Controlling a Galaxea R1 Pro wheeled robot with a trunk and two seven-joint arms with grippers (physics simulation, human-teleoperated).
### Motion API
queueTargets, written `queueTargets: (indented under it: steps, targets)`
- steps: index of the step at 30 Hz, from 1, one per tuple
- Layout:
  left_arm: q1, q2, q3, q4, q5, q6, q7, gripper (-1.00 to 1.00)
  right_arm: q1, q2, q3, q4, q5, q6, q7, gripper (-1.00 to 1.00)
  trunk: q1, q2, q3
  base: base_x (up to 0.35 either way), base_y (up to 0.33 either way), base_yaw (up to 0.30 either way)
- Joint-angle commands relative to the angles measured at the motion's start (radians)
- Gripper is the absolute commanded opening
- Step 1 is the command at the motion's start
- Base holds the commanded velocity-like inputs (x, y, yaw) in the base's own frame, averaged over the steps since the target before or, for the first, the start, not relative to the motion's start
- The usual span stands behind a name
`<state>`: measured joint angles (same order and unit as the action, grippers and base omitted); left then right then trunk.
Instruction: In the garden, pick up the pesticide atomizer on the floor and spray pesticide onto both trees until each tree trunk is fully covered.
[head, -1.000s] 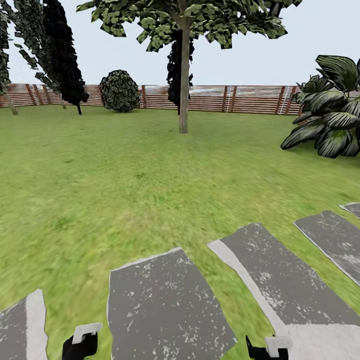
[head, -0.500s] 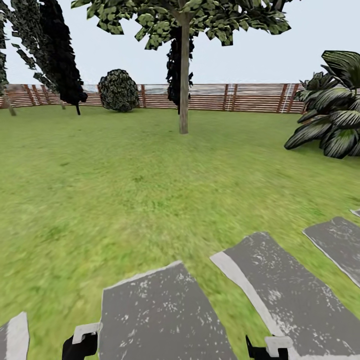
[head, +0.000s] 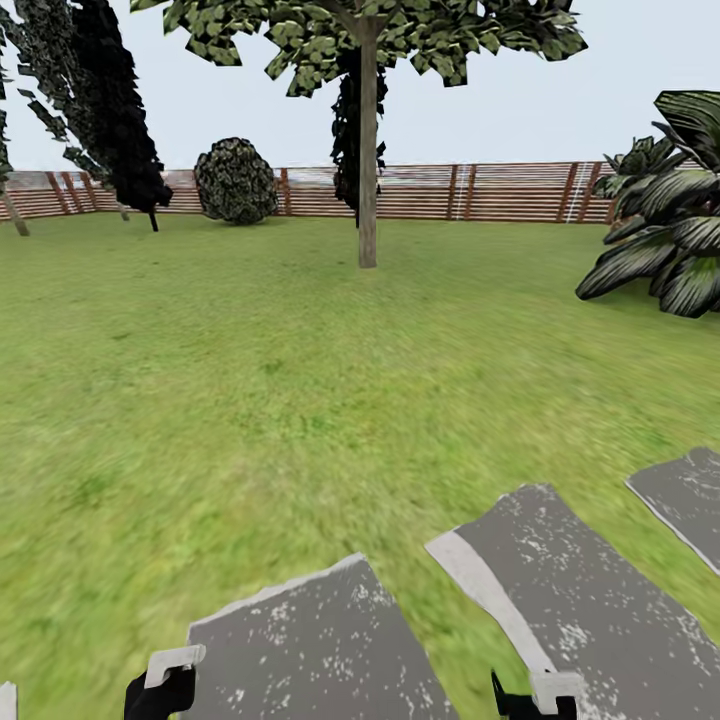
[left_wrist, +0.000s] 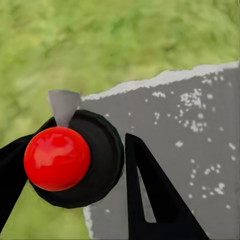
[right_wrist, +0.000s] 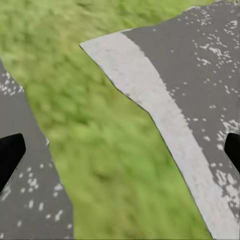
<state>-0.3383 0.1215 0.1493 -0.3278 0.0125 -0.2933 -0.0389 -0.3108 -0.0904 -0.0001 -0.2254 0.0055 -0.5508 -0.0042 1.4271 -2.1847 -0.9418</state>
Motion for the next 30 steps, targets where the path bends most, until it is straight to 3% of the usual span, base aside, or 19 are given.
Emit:
queueTargets:
  steps: [1, 30]
  targets:
    - [-0.001, 0.0, 0.004, 0.001, 0.001, -0.003, -0.004, -1.0, -0.001, 0.0, 0.0, 0.001, 0.001, -0.003, 0.0, 1.0, 0.0, 0.0, -0.001, 0.338, 0.0, 0.0]
    - [-0.001, 0.001, 0.005, 0.0, 0.001, -0.003, -0.006, -1.0, -0.001, 0.0, 0.0, 0.001, 0.001, -0.003, 0.0, 1.0, 0.0, 0.0, -0.001, 0.338, 0.0, 0.0]
